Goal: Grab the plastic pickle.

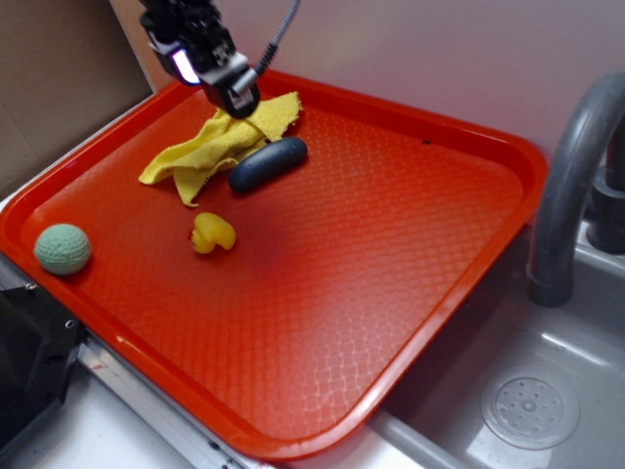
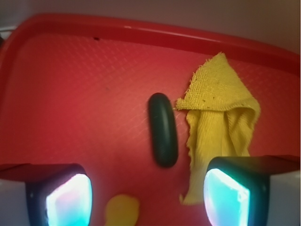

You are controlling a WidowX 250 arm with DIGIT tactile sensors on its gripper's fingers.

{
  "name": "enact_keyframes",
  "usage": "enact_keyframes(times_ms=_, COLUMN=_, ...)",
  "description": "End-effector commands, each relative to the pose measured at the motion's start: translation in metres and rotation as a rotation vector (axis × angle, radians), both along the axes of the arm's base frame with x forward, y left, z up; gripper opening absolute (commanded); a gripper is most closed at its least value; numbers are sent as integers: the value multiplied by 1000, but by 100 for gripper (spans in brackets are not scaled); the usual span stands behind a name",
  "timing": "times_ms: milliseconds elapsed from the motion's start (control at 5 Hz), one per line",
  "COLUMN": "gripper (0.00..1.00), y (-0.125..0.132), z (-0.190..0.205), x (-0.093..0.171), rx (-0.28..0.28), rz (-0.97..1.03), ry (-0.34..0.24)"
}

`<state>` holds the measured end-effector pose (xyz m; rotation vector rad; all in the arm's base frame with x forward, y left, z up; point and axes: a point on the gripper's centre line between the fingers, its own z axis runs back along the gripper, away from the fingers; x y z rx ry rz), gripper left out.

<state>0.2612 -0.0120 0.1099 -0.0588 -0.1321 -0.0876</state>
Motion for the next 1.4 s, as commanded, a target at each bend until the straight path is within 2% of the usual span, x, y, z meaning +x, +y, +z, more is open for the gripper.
enact_keyframes(times_ms=0, gripper=100, y=8, z=-37, x=25, rx=51, rz=-14, ry=49)
enact_keyframes(times_ms=200, gripper=100, y=-1, z=-57, x=28, rx=73, rz=-56, ry=81)
enact_keyframes(times_ms=400, gripper=100, y=-9, z=-75, x=27, rx=71, rz=-90, ry=129)
enact_keyframes(times_ms=600, gripper=100, y=-13, z=-85, x=27, rx=99, rz=-98, ry=155)
enact_keyframes(times_ms=800, gripper=0, y=-9, z=-85, x=27, rx=115, rz=-67, ry=156)
enact_keyframes(times_ms=1000, gripper=0, y=-5, z=-77, x=26, rx=138, rz=-67, ry=148)
enact_keyframes(times_ms=1200, gripper=0, y=-4, z=-56, x=21, rx=190, rz=-85, ry=118)
